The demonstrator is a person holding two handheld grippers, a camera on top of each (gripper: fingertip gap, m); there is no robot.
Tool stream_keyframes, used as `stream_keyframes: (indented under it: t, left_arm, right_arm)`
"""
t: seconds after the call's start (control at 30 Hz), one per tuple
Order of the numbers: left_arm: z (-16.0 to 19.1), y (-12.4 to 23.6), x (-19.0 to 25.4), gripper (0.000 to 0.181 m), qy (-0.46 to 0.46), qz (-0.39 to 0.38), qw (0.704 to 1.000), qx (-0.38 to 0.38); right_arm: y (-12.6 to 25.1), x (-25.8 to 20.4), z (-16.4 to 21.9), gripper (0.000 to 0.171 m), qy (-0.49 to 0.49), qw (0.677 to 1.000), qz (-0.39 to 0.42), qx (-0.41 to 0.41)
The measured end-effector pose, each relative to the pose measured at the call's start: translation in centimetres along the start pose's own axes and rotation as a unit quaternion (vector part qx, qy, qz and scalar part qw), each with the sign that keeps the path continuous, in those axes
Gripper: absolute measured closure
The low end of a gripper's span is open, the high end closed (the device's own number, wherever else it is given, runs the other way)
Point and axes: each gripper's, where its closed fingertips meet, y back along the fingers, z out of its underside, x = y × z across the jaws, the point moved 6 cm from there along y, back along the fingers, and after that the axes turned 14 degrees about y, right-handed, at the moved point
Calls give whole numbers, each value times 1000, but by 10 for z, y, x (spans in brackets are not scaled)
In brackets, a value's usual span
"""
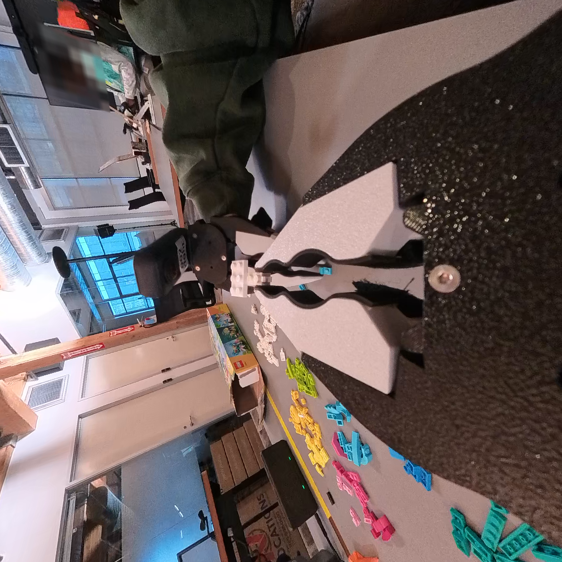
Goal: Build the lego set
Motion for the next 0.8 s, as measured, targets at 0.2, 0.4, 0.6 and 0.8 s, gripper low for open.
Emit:
stream_keyframes:
  t: [0.2,0.4,0.6,0.8]
  left_arm:
    - [0,0,0,176,-1,1,1000,-1]
    - [2,-1,4,176,0,21,1000,-14]
    - [2,-1,6,176,11,45,999,-20]
    - [4,-2,10,176,7,63,998,-29]
  right_arm:
    - [3,0,0,165,-15,1000,-2,7]
    - [41,2,-34,165,-19,991,83,103]
    - [65,-11,-66,165,-29,980,139,137]
    - [66,-28,-87,165,20,983,137,118]
